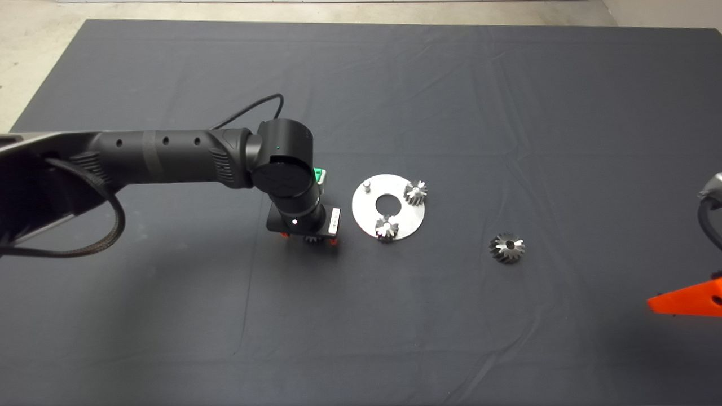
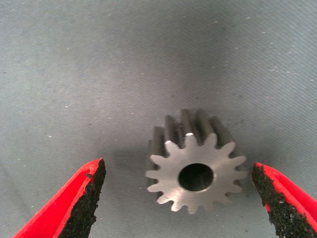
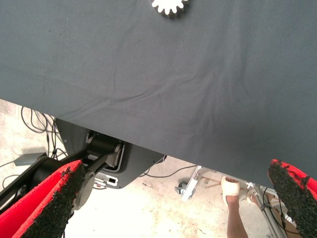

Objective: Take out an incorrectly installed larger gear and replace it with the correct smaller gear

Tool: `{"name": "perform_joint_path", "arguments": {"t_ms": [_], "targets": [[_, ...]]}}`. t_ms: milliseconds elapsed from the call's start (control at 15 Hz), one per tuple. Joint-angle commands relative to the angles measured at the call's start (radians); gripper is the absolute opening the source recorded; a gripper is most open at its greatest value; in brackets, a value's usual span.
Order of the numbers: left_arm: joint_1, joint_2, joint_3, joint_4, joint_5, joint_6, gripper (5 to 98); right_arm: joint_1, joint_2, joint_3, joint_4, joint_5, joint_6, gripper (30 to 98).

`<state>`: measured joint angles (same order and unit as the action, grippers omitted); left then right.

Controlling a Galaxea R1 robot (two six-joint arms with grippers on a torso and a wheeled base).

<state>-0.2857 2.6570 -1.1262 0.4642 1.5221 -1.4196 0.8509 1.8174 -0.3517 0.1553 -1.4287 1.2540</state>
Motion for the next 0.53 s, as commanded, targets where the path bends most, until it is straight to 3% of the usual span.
{"name": "perform_joint_path", "arguments": {"t_ms": [0, 133, 467], "targets": [[-0.018, 0.004, 0.005, 0.009, 0.006, 0.002, 74.9, 0.019, 0.001, 0.004, 0.029, 0.004, -0.001, 97.7], [-0.020, 0.015, -0.003, 0.010, 0.006, 0.005, 70.1, 0.019, 0.001, 0.004, 0.029, 0.004, 0.001, 97.7], [-0.020, 0.046, -0.035, 0.010, 0.001, 0.005, 69.7, 0.019, 0.001, 0.004, 0.030, 0.004, 0.001, 97.7]]}}
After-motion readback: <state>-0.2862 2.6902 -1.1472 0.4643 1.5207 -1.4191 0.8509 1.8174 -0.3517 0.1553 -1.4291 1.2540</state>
